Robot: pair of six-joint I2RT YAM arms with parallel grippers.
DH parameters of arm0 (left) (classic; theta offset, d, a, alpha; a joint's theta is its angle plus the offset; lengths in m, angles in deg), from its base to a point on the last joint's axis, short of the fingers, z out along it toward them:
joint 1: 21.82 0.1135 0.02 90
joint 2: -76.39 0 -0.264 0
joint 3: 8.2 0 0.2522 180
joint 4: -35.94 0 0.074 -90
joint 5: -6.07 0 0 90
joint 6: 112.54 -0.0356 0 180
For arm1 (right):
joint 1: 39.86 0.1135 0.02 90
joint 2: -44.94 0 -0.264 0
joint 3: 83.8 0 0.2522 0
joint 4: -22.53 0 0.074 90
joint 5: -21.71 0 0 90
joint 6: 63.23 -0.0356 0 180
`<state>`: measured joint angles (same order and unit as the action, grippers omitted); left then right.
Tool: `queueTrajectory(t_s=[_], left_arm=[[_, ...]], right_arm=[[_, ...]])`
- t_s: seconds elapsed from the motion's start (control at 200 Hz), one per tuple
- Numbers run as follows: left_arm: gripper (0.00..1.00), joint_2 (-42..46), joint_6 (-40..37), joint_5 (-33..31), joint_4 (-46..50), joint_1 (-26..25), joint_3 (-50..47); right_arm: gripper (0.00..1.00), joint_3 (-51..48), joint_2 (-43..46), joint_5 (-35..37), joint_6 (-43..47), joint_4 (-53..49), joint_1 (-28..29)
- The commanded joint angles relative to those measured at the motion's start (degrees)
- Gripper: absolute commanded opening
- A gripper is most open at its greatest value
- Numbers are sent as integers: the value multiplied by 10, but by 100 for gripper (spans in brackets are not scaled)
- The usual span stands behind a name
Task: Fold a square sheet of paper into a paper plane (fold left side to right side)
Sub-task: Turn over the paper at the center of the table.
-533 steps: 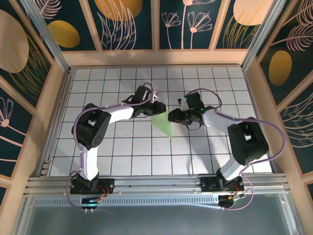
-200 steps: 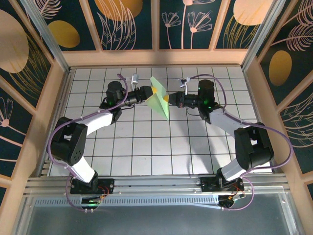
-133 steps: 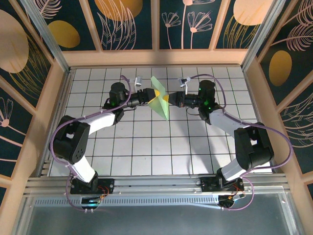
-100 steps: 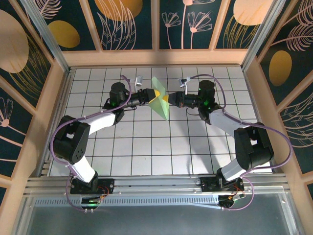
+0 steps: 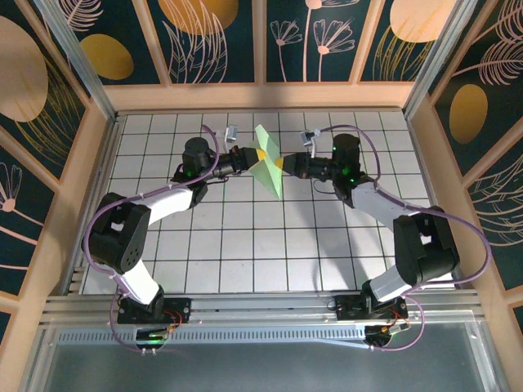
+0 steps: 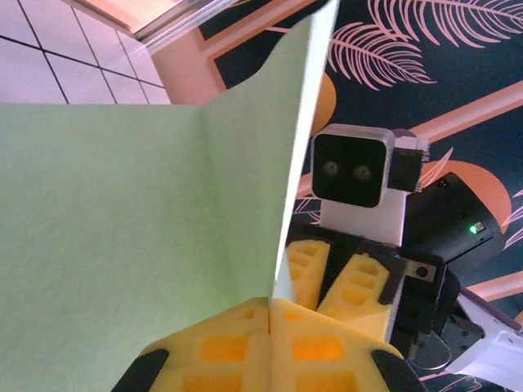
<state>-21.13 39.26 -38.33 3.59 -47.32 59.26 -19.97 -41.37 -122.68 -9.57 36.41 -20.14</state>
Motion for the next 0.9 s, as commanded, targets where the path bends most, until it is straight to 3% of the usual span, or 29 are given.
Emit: queueTrajectory(t_s=[0.0,0.2,0.42,0.666,0.896], left_arm=[[0,0,-6,-8,-26,-6,17],[0,-3,-6,-13,-29,-12,17],[0,-3,-6,-15,-31,-15,17],[0,-3,-5,-9,-31,-21,35],[0,-22,-5,-2,-29,-27,35]], right_arm=[[33,-7,63,45,42,-55,-12],[80,-60,136,102,63,-129,-33],[98,-130,164,75,10,-98,-18],[98,-137,122,51,-34,-6,32],[76,-93,78,54,-49,41,36]])
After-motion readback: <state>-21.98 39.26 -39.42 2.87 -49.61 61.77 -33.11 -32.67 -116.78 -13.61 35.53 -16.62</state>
